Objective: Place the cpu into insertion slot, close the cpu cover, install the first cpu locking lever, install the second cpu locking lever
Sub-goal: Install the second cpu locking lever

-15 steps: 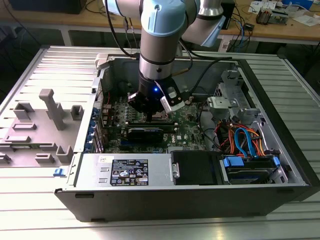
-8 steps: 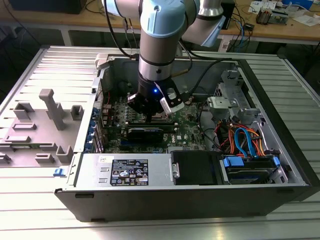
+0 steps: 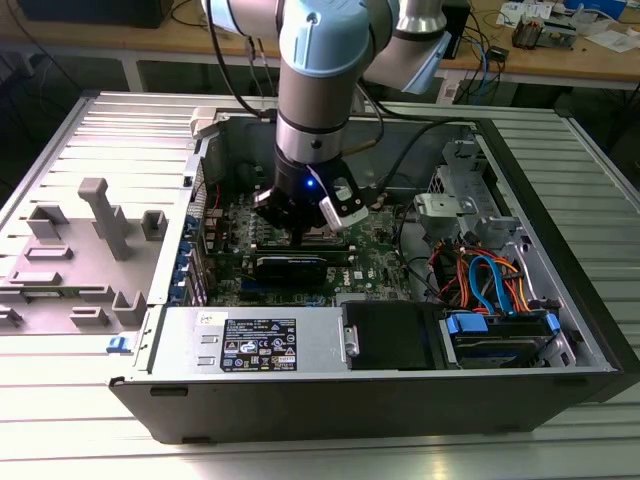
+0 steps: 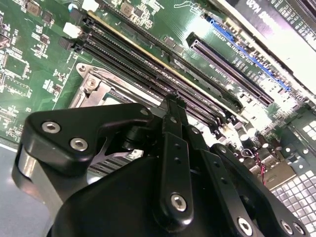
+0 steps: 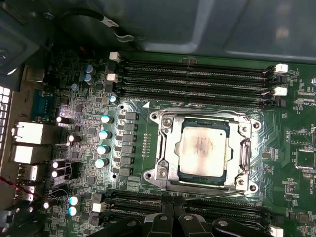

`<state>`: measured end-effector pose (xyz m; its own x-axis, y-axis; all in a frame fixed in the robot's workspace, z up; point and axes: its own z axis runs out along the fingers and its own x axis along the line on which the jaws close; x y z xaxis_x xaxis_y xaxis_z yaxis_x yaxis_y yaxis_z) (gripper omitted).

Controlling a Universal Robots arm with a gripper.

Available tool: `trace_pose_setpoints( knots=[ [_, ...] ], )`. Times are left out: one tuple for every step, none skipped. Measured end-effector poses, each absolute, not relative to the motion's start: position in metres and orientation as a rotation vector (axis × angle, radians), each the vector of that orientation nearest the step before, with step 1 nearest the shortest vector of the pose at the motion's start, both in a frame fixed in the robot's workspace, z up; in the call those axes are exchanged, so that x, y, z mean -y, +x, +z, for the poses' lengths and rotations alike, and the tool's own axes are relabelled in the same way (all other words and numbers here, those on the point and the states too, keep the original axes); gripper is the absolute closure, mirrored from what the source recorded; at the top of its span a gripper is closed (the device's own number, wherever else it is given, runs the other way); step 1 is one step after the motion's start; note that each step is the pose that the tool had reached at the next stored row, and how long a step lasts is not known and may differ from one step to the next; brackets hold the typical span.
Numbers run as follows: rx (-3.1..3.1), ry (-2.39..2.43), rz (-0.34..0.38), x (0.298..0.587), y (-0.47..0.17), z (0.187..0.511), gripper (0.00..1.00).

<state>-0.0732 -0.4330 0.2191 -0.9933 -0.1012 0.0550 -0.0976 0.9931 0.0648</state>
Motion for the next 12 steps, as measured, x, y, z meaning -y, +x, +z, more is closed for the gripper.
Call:
trace_pose_setpoints(
  knots=[
    [3.078, 0.158, -0.096, 0.433, -0.074, 0.219, 0.89],
    [3.077, 0.162, -0.095, 0.433, -0.075, 0.219, 0.89],
    [3.077, 0.167, -0.095, 0.433, -0.077, 0.219, 0.89],
    [3.076, 0.175, -0.095, 0.433, -0.081, 0.218, 0.89],
    [3.076, 0.181, -0.096, 0.433, -0.082, 0.217, 0.89],
    [3.076, 0.186, -0.097, 0.433, -0.083, 0.216, 0.89],
    [3.074, 0.2, -0.108, 0.433, -0.085, 0.215, 0.89],
    [3.074, 0.207, -0.116, 0.433, -0.086, 0.214, 0.89],
    [3.073, 0.212, -0.121, 0.433, -0.086, 0.214, 0.89],
    [3.073, 0.218, -0.126, 0.433, -0.087, 0.213, 0.89],
    [3.073, 0.221, -0.13, 0.433, -0.088, 0.212, 0.89],
    [3.073, 0.223, -0.132, 0.433, -0.088, 0.212, 0.89]
  ],
)
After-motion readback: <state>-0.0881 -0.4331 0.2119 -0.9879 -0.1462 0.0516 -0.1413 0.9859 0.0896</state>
